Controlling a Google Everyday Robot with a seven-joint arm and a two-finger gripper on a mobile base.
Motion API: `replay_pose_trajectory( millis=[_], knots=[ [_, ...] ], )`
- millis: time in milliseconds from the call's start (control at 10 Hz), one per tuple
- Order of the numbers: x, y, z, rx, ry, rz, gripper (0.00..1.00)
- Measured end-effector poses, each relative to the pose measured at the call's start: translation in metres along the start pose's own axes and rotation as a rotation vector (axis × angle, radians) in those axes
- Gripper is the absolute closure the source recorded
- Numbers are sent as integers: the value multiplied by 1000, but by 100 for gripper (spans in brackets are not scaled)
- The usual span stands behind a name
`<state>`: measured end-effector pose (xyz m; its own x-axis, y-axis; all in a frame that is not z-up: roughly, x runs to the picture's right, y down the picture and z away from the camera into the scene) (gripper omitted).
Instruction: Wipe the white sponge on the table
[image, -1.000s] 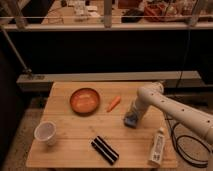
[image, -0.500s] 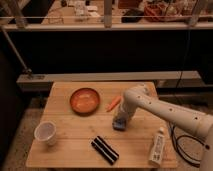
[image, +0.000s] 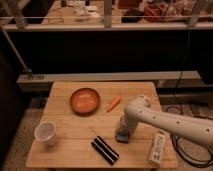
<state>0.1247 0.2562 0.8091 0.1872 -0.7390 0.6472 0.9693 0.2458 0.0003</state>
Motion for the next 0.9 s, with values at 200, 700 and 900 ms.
replay_pose_trajectory(
  millis=[200,700,900],
  knots=[
    [-15,32,-6,-9,-1,55,44],
    [3,107,-25,-30,58,220,44],
    [36,115,-30,-17,88,257,44]
  ],
)
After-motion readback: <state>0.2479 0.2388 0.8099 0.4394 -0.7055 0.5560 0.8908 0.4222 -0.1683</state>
